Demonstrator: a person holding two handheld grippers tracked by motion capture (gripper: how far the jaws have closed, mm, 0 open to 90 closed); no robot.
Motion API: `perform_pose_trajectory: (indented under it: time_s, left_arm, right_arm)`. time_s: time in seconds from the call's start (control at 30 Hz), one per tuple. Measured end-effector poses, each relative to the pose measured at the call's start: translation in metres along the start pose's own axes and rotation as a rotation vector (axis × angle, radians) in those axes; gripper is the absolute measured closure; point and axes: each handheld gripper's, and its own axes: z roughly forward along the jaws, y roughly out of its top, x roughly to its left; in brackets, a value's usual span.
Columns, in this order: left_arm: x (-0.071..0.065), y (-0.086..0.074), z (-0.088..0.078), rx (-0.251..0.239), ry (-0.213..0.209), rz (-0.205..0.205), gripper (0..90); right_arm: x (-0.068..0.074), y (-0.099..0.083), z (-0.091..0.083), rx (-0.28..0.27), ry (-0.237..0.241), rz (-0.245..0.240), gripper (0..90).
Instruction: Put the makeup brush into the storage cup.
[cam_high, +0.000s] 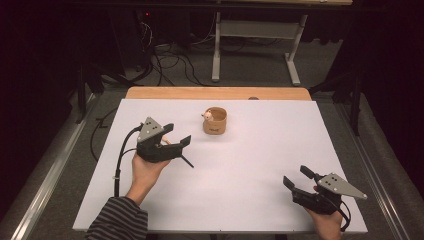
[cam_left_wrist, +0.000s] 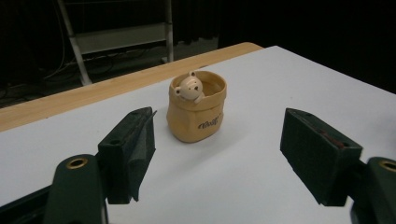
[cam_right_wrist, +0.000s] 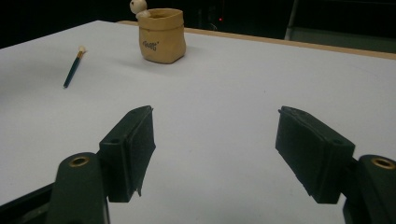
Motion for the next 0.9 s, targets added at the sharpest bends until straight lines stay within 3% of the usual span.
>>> perform_pose_trajectory:
  time_s: [0.4,0.63,0.9]
  left_arm:
    - [-0.003,0.011,0.026,0.004,-0.012,-0.014,27.6]
    - [-0.005,0.016,0.044,0.039,0.01,0.022,27.6]
    - [-0.011,0.021,0.057,0.037,0.015,0.037,28.1]
  right_arm:
    - [0.0,0.0,0.001,0.003,0.004,-0.001,30.0]
    - [0.001,0.0,0.001,0.011,0.009,-0.005,29.9]
    - [0.001,0.0,0.001,0.016,0.008,0.001,29.9]
